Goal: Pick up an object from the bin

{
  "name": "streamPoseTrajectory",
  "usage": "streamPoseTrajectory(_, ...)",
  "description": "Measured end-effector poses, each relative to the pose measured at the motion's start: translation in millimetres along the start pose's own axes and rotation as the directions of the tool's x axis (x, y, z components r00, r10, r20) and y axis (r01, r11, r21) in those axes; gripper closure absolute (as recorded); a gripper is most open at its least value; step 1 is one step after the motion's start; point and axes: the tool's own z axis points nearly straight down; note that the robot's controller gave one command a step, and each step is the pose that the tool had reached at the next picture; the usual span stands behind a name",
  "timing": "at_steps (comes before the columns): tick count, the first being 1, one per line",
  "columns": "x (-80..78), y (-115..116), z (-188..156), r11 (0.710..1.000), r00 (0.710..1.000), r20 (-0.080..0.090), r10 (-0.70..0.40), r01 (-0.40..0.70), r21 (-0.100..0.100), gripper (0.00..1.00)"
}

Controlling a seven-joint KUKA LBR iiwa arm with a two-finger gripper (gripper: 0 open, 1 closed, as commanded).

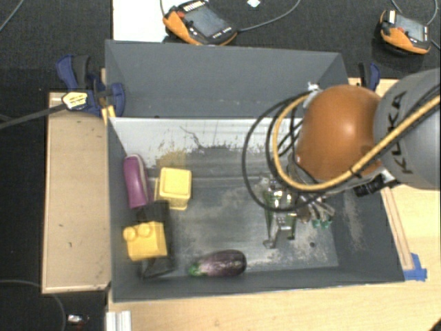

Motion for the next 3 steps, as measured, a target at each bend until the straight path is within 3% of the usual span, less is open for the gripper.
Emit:
streamPoseTrajectory(1,-1.5,0,-4,1.0,1.0,0.008,0.003,-0.003,0.0,0.0)
streamPoseTrajectory(2,-3.7,68,123,0.988,0.988,0.002,-0.154,0.154,0.004,0.0)
streamPoseTrajectory(3,19.5,105,59,0.985,0.985,0.022,-0.173,0.173,0.002,0.0)
